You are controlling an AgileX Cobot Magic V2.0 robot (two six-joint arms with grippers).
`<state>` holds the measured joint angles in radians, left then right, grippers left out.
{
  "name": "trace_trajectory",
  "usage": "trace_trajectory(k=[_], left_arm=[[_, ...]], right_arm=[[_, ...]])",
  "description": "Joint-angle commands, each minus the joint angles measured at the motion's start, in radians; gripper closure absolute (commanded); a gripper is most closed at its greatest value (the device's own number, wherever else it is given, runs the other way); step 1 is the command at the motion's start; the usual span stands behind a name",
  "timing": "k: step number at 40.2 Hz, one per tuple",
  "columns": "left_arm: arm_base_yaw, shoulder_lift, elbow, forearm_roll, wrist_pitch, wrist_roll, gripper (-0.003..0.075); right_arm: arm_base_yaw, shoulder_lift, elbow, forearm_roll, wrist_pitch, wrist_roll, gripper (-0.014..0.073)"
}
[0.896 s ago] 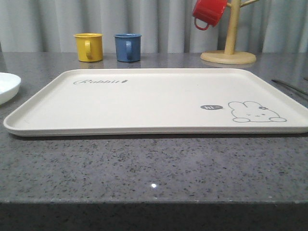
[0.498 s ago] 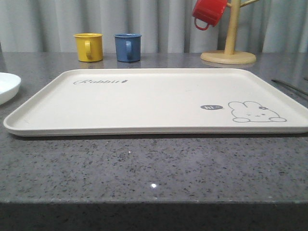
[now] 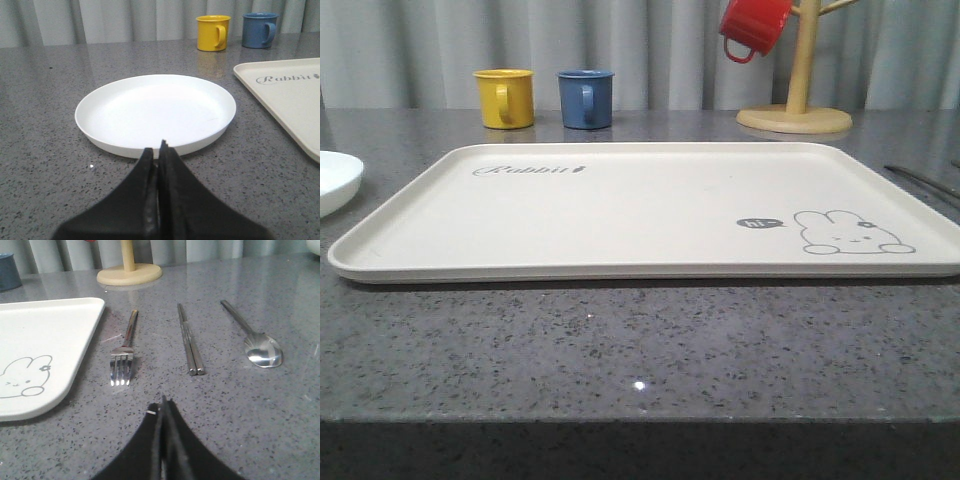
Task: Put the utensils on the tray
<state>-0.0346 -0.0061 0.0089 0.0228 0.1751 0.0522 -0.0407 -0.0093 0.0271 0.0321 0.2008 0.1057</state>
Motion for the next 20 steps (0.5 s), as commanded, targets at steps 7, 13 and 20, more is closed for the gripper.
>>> trace_trajectory(k=[7,13,20], left_arm=[[0.001,-0.022,-0.003,-0.010,-0.093,-0.008,0.0738],[0.001,-0.022,-0.003,-0.008,-0.134,-0.008,0.0738],[0.001,-0.022,-0.007,-0.008,-0.319,-0.008,0.0738]], right_arm=[[-0.005,-0.017,-0.002,-0.003,-0.085,-0.007,0.0664],[-0.005,-0.017,-0.002,0.000,-0.090,-0.007,0.0664],[-0.005,-0.017,-0.008,0.018,-0.206,-0.006,0.0664]])
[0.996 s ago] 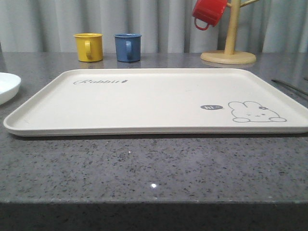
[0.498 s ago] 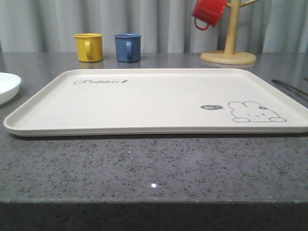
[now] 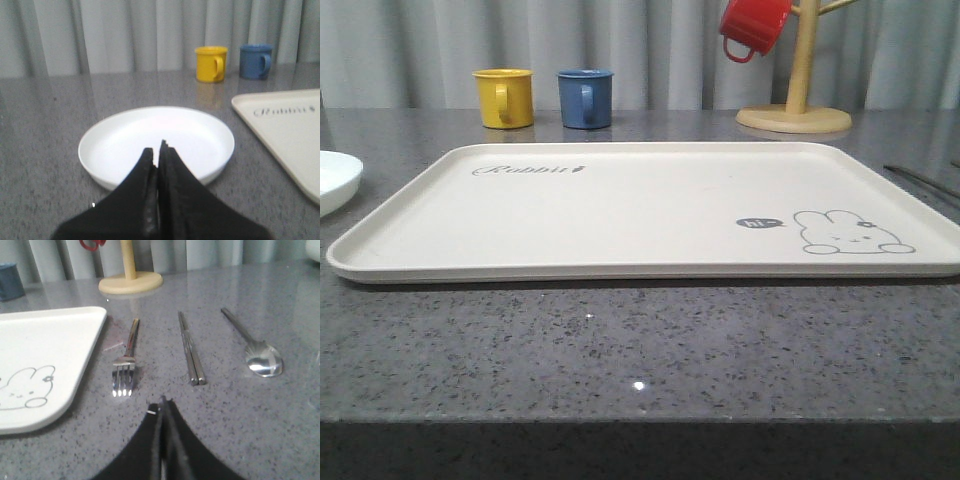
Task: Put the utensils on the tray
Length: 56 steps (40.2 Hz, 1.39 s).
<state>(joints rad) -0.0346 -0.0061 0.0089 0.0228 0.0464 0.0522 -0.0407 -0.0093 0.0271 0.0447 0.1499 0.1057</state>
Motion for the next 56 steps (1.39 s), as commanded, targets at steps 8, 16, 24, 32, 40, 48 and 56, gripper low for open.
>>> trace_trajectory(k=[8,16,24,32,40,48,56], left_arm=[[0.001,-0.013,-0.151,0.032,-0.242,-0.008,0.0738],[0.001,0.136,-0.400,0.160,-0.036,-0.008,0.0738],[0.001,0.374,-0.532,0.160,0.071,-0.008,0.0738],[0.001,0.463,-0.539,0.130,-0.019,-0.008,0.0738],[0.001,0.463,-0.539,0.130,-0.034,-0.008,0.0480],[0.001,0.463,-0.539,0.124,-0.036,-0.008,0.0025],[0.001,0.463,-0.539,0.110,-0.039,-0.008,0.0054]], right_arm=[[-0.005,-0.016,-0.186,0.007,-0.072,-0.006,0.0664],[-0.005,0.105,-0.472,0.007,0.175,-0.006,0.0662],[-0.005,0.351,-0.656,0.007,0.259,-0.006,0.0662],[-0.005,0.488,-0.688,0.007,0.249,-0.006,0.0659],[-0.004,0.488,-0.688,0.007,0.251,-0.006,0.0335],[-0.004,0.488,-0.688,0.007,0.251,-0.006,-0.0071],[-0.004,0.488,-0.688,0.007,0.251,-0.006,-0.0054]])
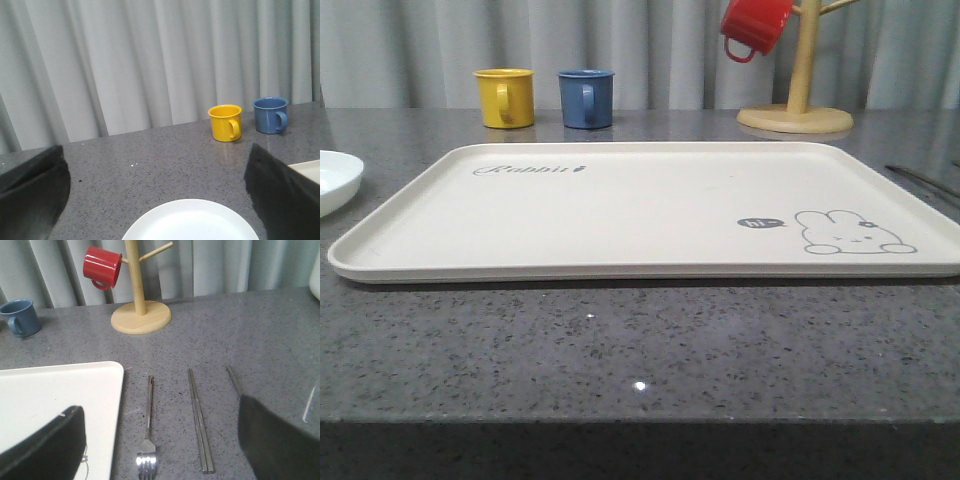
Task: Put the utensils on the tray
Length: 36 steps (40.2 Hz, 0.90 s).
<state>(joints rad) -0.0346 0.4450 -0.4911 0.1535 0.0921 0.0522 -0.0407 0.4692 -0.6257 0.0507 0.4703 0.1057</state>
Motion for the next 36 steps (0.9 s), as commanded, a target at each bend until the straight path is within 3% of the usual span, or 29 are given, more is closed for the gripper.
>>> trace_trajectory(k=[1,8,14,20,25,36], left_arm=[[0.001,0.012,-0.044,-0.029,-0.092,-0.008,0.0062],[0.001,0.100,-0.137,-0.074,-0.006,-0.008,0.0108],[-0.030,0.273,-0.309,-0.075,0.264,-0.008,0.0136],[-0.136,0.467,-0.466,-0.075,0.514,0.049,0.0157],[-0.199,0.621,-0.563,-0.072,0.658,0.051,0.0183],[-0.209,0.918,-0.729,-0.098,0.948,0.066,0.0258]], right_arm=[[-0.004,0.009,-0.036,0.001,-0.070,-0.006,-0.0054],[-0.004,0.009,-0.036,0.001,-0.070,-0.006,-0.0054],[-0.004,0.009,-0.036,0.001,-0.070,-0.006,-0.0054],[-0.004,0.009,-0.036,0.001,-0.070,-0.006,-0.0054],[-0.004,0.009,-0.036,0.001,-0.070,-0.006,-0.0054],[-0.004,0.009,-0.036,0.001,-0.070,-0.006,-0.0054]])
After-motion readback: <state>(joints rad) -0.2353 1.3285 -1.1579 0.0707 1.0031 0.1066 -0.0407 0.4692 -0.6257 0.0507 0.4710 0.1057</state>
